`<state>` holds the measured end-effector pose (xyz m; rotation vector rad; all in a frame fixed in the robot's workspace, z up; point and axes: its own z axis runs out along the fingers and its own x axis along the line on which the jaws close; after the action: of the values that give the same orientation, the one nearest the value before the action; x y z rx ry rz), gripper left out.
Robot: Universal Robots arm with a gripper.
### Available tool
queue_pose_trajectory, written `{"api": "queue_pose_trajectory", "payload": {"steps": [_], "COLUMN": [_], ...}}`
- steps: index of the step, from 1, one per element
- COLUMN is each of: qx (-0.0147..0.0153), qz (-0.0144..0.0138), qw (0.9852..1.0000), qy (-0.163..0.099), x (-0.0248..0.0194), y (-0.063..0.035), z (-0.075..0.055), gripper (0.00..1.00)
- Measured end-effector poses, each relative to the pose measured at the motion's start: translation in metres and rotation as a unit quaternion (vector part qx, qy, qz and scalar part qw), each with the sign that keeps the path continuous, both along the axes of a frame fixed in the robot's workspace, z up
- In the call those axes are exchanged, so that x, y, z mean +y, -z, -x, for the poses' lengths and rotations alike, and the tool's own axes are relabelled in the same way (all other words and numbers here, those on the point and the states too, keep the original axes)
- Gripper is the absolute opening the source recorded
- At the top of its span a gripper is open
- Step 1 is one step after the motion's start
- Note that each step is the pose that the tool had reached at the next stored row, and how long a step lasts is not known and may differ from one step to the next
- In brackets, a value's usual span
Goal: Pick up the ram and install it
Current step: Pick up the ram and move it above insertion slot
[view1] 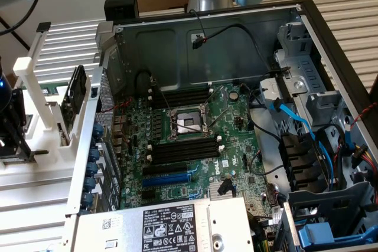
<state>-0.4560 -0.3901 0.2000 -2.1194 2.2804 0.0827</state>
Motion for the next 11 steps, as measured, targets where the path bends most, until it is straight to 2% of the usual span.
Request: {"api": "queue_pose_trajectory", "payload": {"steps": [5,8,10,11], "qx": [0.0000,0.0000,-0.0001,0.0000], "qz": [0.0000,0.0003,0.0006,0.0011], "qw": [1.0000,1.0000,1.0000,1.0000], "qy": [0.000,0.000,0.000,0.000], "x": [0.0000,0.0010,0.0010,0.0010], "y": [0.0000,-0.0060,-0.0169,-0.0288], "z": [0.000,0.001,0.001,0.001], "gripper": [0.12,0.12,0.12,0.12]}}
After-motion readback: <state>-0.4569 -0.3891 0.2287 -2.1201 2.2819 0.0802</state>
